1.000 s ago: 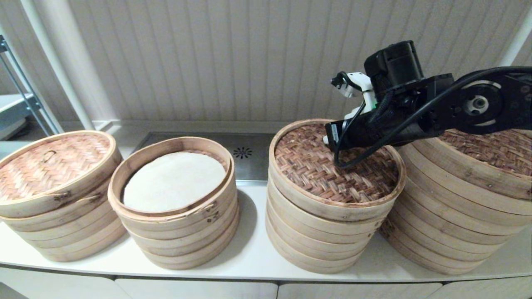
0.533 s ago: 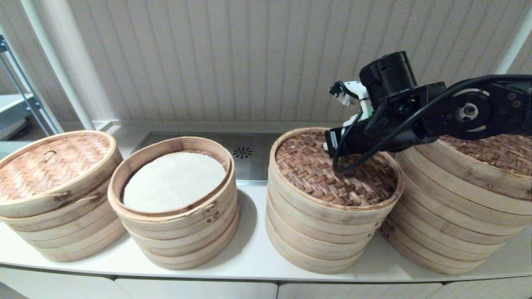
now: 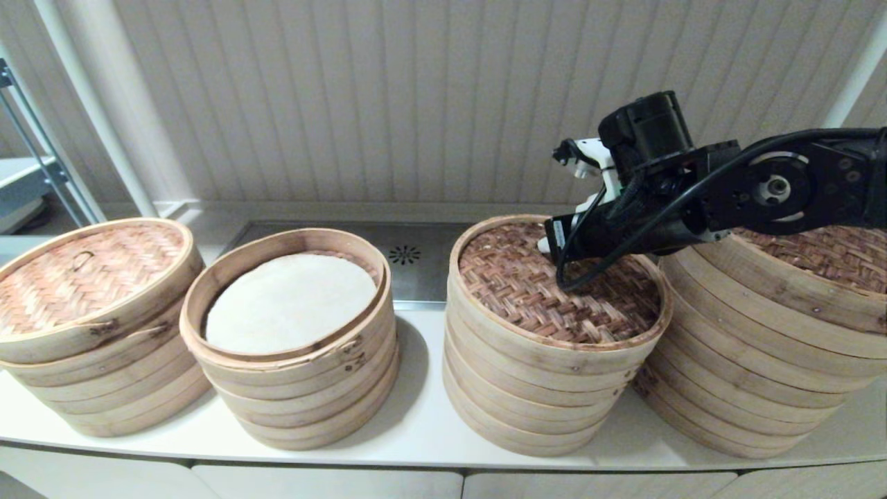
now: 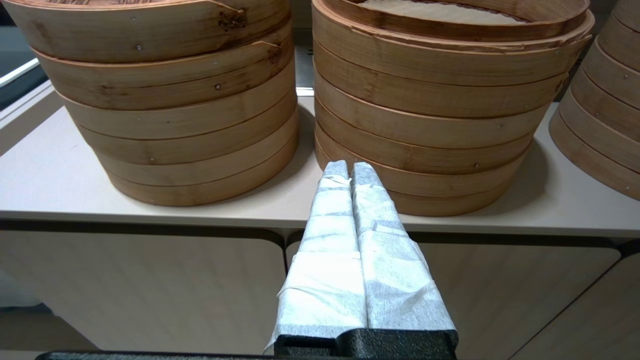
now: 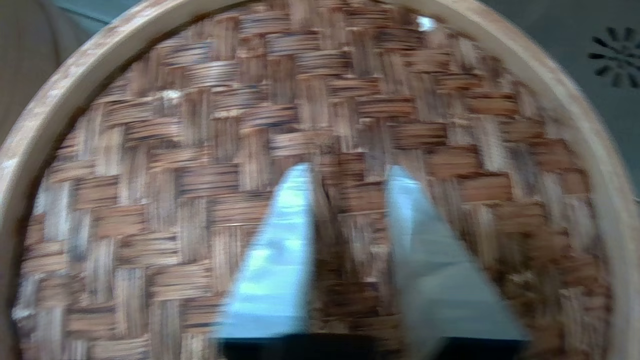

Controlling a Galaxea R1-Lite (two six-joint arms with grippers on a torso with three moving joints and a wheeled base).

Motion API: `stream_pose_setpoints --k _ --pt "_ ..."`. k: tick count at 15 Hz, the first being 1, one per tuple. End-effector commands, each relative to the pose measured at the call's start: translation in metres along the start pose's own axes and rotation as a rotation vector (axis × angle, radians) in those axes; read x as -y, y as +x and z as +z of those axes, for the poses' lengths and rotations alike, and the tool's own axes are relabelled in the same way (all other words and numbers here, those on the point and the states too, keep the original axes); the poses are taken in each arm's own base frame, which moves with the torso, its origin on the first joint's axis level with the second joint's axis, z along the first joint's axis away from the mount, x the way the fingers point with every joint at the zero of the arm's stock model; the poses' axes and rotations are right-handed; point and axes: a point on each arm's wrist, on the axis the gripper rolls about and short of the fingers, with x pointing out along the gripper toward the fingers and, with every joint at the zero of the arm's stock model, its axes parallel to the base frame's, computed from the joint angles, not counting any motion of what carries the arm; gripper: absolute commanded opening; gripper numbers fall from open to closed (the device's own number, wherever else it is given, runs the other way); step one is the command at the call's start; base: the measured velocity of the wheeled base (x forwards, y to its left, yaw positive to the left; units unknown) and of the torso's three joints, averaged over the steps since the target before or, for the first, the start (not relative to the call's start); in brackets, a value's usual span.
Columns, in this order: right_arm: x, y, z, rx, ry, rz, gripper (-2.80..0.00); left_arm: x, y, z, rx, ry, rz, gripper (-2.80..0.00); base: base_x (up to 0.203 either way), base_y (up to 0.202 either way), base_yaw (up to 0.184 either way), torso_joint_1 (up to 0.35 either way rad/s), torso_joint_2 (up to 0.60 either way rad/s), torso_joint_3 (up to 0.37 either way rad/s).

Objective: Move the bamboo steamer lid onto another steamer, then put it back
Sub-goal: Put the steamer, then pick up the steamer

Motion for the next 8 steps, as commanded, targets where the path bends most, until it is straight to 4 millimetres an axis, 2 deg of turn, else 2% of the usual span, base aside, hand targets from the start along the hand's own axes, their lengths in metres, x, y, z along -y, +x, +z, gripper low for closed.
stream_pose_setpoints --k 1,3,4,6,8 --pt "-0.001 -0.003 0.001 0.008 0.001 -0.002 0.0 0.0 0.001 -0.005 -0.019 0.0 0.0 -2.8 0.0 0.0 0.0 0.0 0.0 0.0" --pt "0.0 -0.009 0.008 0.056 0.009 -0.001 0.0 0.0 0.001 -0.005 -0.019 0.0 0.0 -2.8 0.0 0.0 0.0 0.0 0.0 0.0" --pt "0.001 -0.019 0.011 0.083 0.013 0.001 0.0 0.0 0.001 -0.005 -0.019 0.0 0.0 -2.8 0.0 0.0 0.0 0.0 0.0 0.0" --pt "0.005 -0.052 0.021 0.161 0.025 0.008 0.0 0.0 0.001 -0.005 -0.019 0.0 0.0 -2.8 0.0 0.0 0.0 0.0 0.0 0.0" --pt "0.011 -0.098 0.029 0.258 0.039 0.015 0.0 0.0 0.001 -0.005 -0.019 0.0 0.001 -2.8 0.0 0.0 0.0 0.0 0.0 0.0"
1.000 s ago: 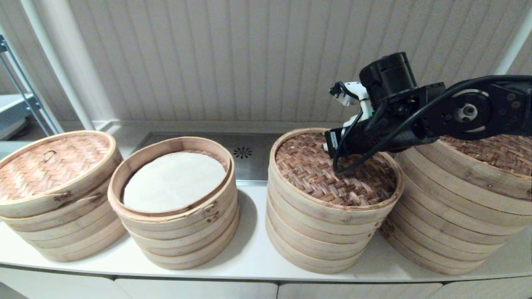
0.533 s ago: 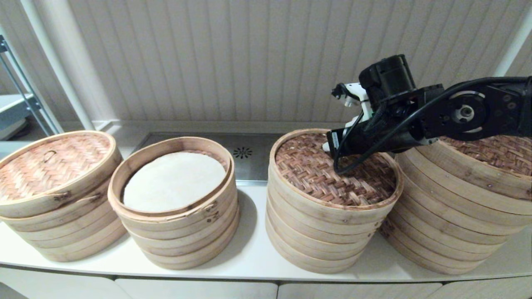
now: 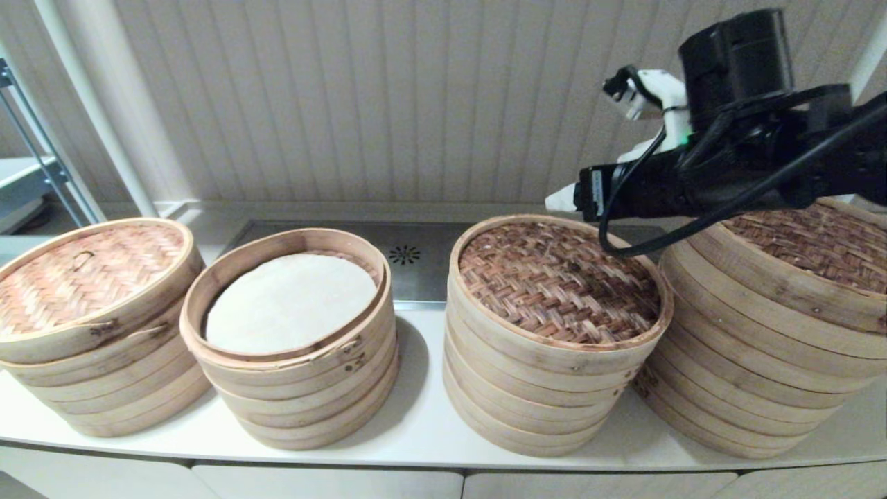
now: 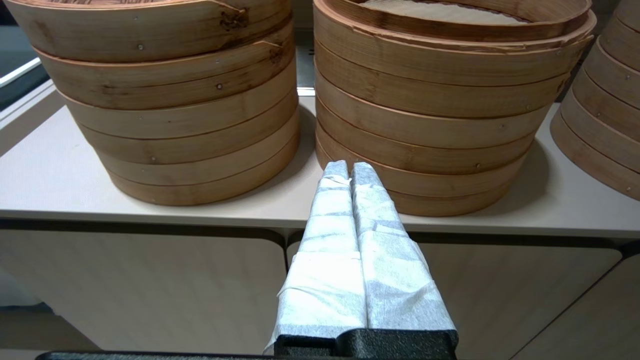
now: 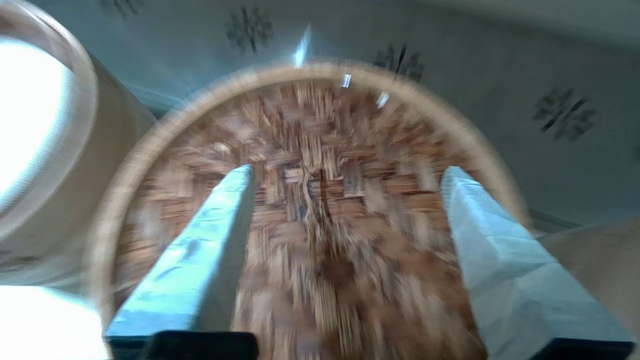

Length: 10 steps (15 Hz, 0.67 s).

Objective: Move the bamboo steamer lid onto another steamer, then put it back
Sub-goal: Pick up the steamer

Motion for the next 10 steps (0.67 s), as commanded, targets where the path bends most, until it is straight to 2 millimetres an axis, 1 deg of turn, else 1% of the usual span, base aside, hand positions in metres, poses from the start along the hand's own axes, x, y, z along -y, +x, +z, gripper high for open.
stream_pose_setpoints --k 1,2,3,4,5,7,8,10 --pt "0.006 -0.054 0.015 0.111 0.016 0.008 0.0 0.0 0.001 -0.005 -0.019 0.0 0.0 -2.8 0.0 0.0 0.0 0.0 0.0 0.0" --pt "0.01 -0.079 0.016 0.143 0.021 0.008 0.0 0.0 0.001 -0.005 -0.019 -0.001 -0.001 -2.8 0.0 0.0 0.0 0.0 0.0 0.0" --pt "0.015 -0.103 0.012 0.168 0.026 -0.002 0.0 0.0 0.001 -0.005 -0.019 0.0 0.0 -2.8 0.0 0.0 0.0 0.0 0.0 0.0" --pt "0.02 -0.123 0.006 0.186 0.03 -0.025 0.0 0.0 0.001 -0.005 -0.019 0.0 0.0 -2.8 0.0 0.0 0.0 0.0 0.0 0.0" --pt "0.026 -0.146 -0.003 0.208 0.036 -0.059 -2.8 0.0 0.001 -0.005 -0.019 0.0 -0.001 -2.8 0.0 0.0 0.0 0.0 0.0 0.0" --pt "0.036 -0.187 -0.024 0.236 0.04 -0.101 -2.8 0.0 0.001 -0.005 -0.019 0.0 -0.001 -2.8 0.0 0.0 0.0 0.0 0.0 0.0" --pt "0.04 -0.206 -0.039 0.233 0.039 -0.126 -2.8 0.0 0.001 -0.005 -0.019 0.0 -0.001 -2.8 0.0 0.0 0.0 0.0 0.0 0.0" --pt "0.048 -0.232 -0.071 0.174 0.036 -0.221 -2.8 0.0 0.001 -0.005 -0.019 0.0 -0.001 -2.8 0.0 0.0 0.0 0.0 0.0 0.0"
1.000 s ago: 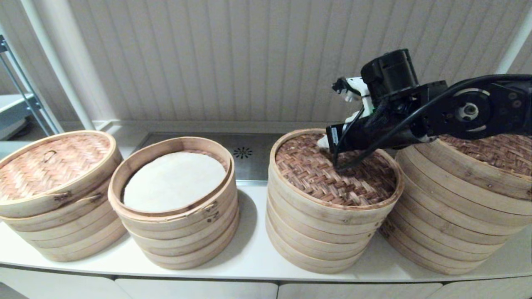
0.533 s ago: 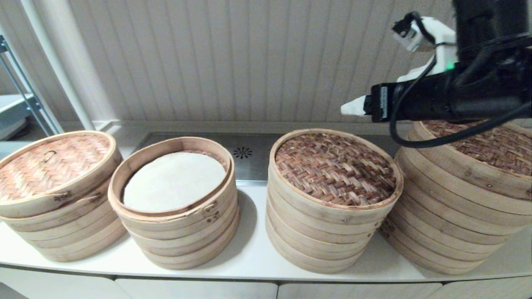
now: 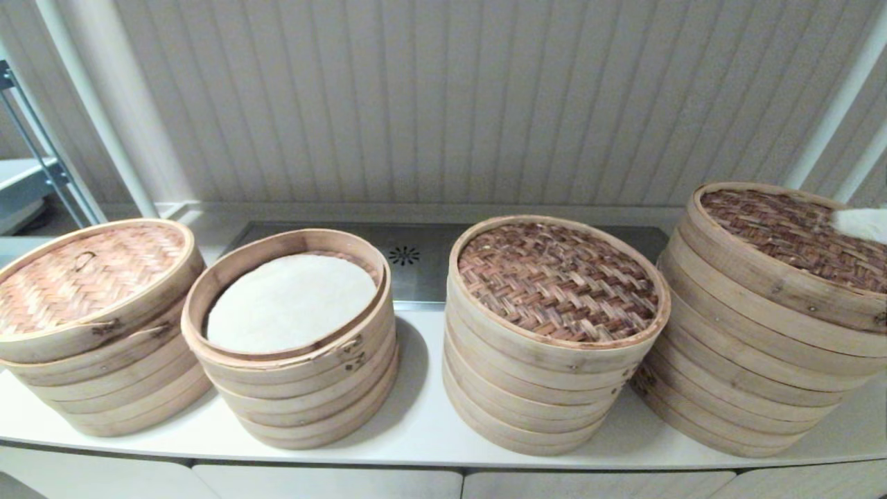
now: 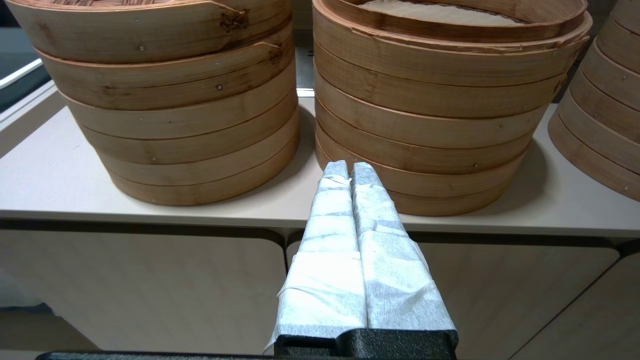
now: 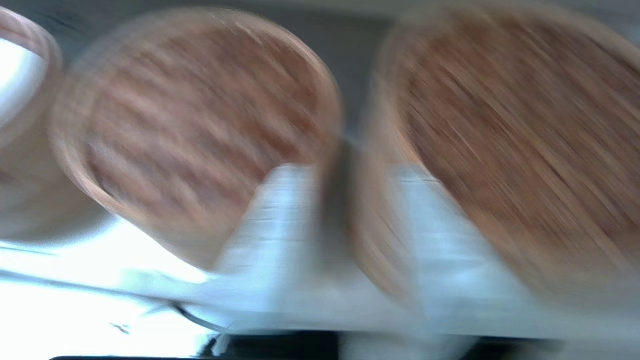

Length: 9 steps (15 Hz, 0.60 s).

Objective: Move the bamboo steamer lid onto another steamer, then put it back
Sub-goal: Pick up the steamer

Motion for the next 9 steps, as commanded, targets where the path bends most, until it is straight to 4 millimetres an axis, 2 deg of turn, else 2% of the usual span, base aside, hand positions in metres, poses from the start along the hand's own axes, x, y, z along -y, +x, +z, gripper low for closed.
stream_pose_setpoints --k 1,4,7,9 --pt "0.017 -0.042 -0.025 0.036 0.016 -0.058 -2.8 0.0 0.001 -0.005 -0.019 0.0 0.0 -2.8 0.0 0.0 0.0 0.0 0.0 0.0" --pt "0.029 -0.059 -0.077 -0.029 0.023 -0.225 -2.8 0.0 0.001 -0.005 -0.019 0.0 0.0 -2.8 0.0 0.0 0.0 0.0 0.0 0.0" --pt "0.033 -0.064 -0.124 -0.097 0.04 -0.362 -2.8 0.0 0.001 -0.005 -0.019 0.0 0.001 -2.8 0.0 0.0 0.0 0.0 0.0 0.0" --pt "0.032 -0.057 -0.153 -0.172 0.032 -0.382 -2.8 0.0 0.001 -0.005 -0.019 0.0 0.0 -2.8 0.0 0.0 0.0 0.0 0.0 0.0"
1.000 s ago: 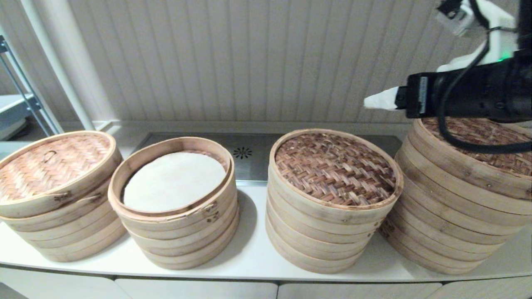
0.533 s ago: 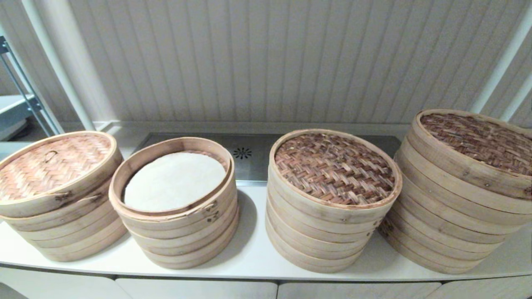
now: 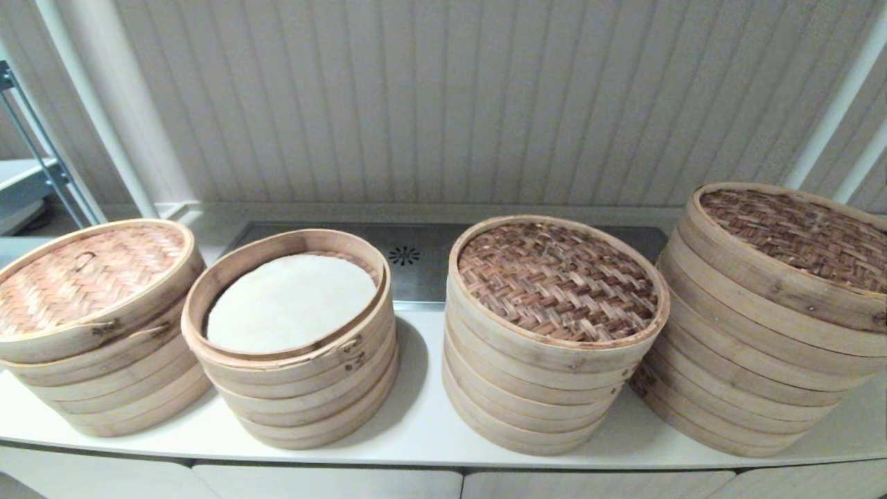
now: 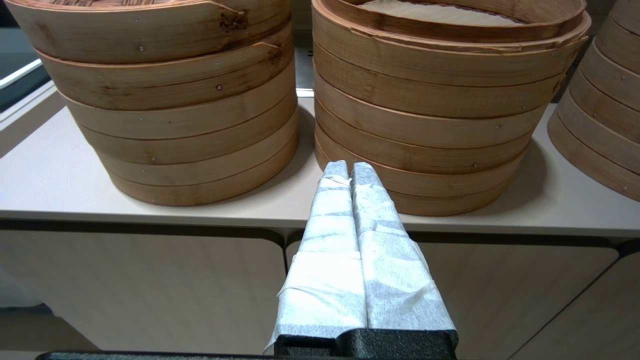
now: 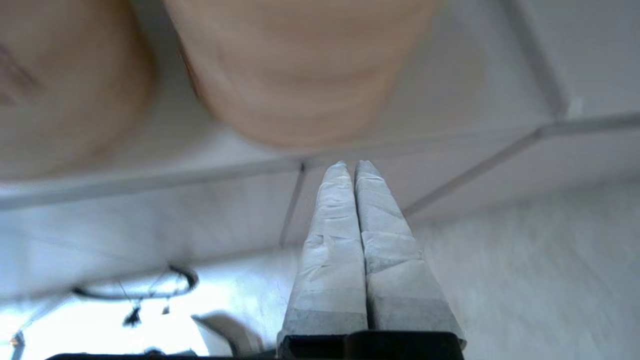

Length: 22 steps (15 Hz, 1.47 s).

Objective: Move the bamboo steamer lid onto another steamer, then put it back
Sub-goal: Pick up the steamer

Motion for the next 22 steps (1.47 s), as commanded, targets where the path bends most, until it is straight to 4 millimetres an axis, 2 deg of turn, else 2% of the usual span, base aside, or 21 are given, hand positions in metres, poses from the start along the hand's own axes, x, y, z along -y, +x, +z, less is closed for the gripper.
stream_pose_setpoints --k 1,5,8,13,17,22 --pt "0.0 0.006 -0.027 -0.034 -0.006 -0.015 -2.8 0.0 0.001 -0.005 -0.019 0.0 0.0 -2.8 0.0 0.0 0.0 0.0 0.0 0.0" --pt "-0.011 0.039 -0.082 -0.07 -0.016 0.011 -2.8 0.0 0.001 -0.005 -0.019 0.0 0.0 -2.8 0.0 0.0 0.0 0.0 0.0 0.0" --pt "-0.014 0.046 -0.102 -0.063 0.002 0.04 -2.8 0.0 0.001 -0.005 -0.019 0.0 0.0 -2.8 0.0 0.0 0.0 0.0 0.0 0.0" --pt "-0.01 0.026 -0.12 0.173 -0.035 0.165 -2.8 0.0 0.001 -0.005 -0.019 0.0 0.0 -2.8 0.0 0.0 0.0 0.0 0.0 0.0" --pt "-0.011 0.018 -0.137 0.332 -0.08 0.291 -2.8 0.0 0.001 -0.005 -0.019 0.0 0.0 -2.8 0.0 0.0 0.0 0.0 0.0 0.0" --pt "-0.012 0.019 -0.141 0.362 -0.078 0.305 -2.8 0.0 0.001 -0.005 -0.026 0.003 0.01 -2.8 0.0 0.0 0.0 0.0 0.0 0.0"
